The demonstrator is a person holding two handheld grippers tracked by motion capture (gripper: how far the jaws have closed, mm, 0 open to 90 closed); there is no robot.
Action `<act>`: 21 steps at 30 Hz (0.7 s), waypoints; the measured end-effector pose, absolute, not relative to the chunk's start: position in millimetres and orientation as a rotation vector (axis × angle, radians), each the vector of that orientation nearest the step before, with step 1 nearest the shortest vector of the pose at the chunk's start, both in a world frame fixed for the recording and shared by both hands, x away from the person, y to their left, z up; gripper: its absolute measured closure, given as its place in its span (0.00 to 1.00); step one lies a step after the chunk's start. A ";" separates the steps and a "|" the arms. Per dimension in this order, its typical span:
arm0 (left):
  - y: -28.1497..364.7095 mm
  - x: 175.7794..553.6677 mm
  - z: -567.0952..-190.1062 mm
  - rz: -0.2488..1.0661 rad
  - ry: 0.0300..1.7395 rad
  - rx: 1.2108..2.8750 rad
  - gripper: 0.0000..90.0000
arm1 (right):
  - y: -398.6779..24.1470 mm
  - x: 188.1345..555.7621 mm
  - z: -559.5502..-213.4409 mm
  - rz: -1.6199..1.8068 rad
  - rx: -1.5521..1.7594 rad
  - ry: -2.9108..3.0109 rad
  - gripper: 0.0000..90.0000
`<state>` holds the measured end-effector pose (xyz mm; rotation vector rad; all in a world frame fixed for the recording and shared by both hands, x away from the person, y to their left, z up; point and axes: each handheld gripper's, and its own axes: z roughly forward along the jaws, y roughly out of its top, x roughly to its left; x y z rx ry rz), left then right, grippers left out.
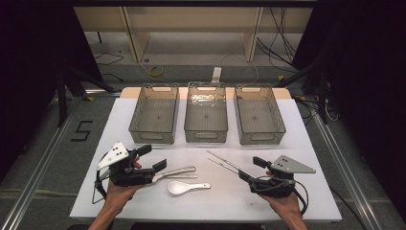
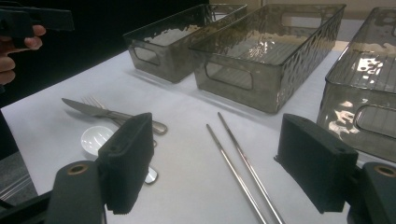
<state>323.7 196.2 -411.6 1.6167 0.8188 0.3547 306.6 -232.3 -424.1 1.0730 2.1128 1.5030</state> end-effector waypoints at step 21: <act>195.8 325.6 -412.9 0.350 0.830 1.626 0.19 | -232.1 347.3 -406.7 1.031 1.038 2.461 0.32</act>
